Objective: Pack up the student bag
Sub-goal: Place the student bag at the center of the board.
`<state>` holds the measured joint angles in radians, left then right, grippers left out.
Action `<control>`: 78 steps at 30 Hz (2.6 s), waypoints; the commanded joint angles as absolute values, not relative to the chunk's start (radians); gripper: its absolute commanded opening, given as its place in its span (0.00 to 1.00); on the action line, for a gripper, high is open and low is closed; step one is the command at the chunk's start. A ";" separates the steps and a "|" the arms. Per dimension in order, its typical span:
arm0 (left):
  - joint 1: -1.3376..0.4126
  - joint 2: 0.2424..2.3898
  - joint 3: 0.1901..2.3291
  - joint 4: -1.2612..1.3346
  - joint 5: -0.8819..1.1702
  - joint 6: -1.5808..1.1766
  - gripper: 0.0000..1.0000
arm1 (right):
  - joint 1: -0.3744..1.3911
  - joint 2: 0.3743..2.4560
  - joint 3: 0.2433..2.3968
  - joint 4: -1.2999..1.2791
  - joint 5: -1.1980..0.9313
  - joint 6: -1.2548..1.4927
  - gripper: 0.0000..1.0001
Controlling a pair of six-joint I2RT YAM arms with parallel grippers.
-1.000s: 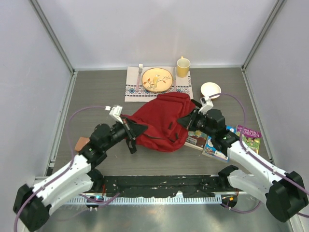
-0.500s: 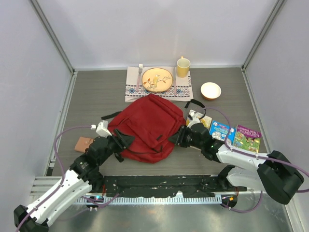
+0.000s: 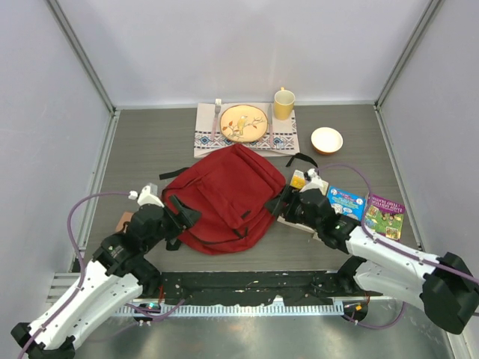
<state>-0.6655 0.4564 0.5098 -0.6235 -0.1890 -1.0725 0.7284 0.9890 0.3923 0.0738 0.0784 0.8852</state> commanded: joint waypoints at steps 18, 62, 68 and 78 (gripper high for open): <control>-0.661 0.663 0.845 -0.735 -0.104 -0.924 0.80 | 0.729 1.017 0.549 -0.121 0.156 0.931 0.82; -0.828 1.413 0.885 -0.074 0.077 -1.069 0.75 | 0.729 0.703 0.356 0.006 0.733 1.087 0.01; -0.839 1.471 0.876 0.018 0.098 -1.132 0.75 | 0.730 0.631 0.293 -0.014 0.678 1.114 0.01; -0.884 1.540 0.873 0.023 -0.023 -1.144 0.69 | 0.730 0.606 0.268 -0.018 0.640 1.100 0.01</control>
